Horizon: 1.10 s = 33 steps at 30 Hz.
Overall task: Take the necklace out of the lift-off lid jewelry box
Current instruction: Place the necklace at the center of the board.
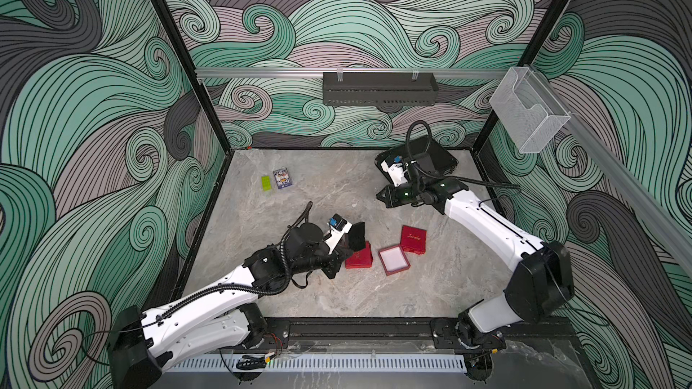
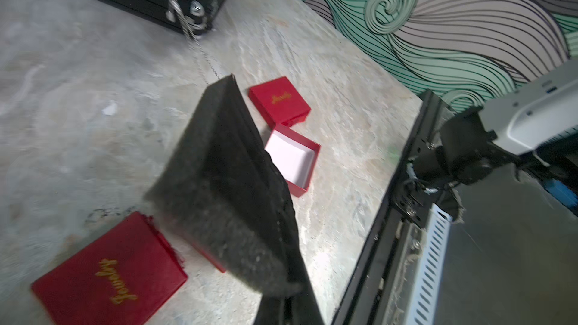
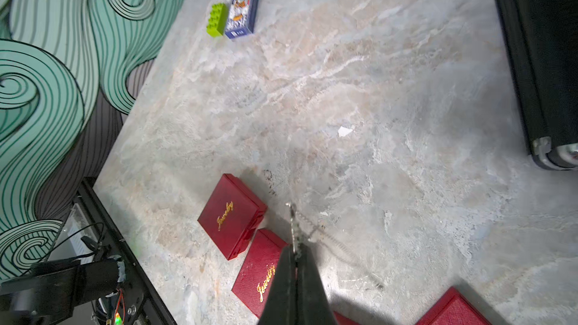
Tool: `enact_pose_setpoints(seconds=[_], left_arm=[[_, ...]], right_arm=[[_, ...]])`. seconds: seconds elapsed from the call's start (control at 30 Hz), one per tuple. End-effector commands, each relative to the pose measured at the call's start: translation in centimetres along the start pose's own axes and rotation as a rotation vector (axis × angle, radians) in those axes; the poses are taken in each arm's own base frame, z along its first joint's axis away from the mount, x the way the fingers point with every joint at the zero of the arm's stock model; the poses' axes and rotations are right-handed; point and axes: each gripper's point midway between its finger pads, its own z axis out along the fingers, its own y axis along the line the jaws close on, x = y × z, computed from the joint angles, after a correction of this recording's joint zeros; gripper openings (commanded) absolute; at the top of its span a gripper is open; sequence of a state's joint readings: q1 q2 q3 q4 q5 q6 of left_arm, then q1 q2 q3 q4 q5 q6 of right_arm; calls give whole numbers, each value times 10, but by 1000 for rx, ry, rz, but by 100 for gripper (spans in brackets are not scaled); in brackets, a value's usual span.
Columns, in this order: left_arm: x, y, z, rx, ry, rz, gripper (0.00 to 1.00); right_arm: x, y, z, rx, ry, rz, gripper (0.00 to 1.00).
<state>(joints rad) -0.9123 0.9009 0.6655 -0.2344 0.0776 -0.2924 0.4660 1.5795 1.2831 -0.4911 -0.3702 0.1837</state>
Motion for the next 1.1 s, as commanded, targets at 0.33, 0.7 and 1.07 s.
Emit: enact_pose_setpoints(seconds=[0.33,0.7,1.07], left_arm=[[-7,53,-25,-286,-179,-64,0],[-7,55,-31,-292,-194,-66,0],[-6,53,-28,-275,-195,-53,0]], right_arm=[[-6,-7,95,-47,177,51,0],[-61,4,101,-57,140,14,0],[20,-80,98,180,290,112,0]])
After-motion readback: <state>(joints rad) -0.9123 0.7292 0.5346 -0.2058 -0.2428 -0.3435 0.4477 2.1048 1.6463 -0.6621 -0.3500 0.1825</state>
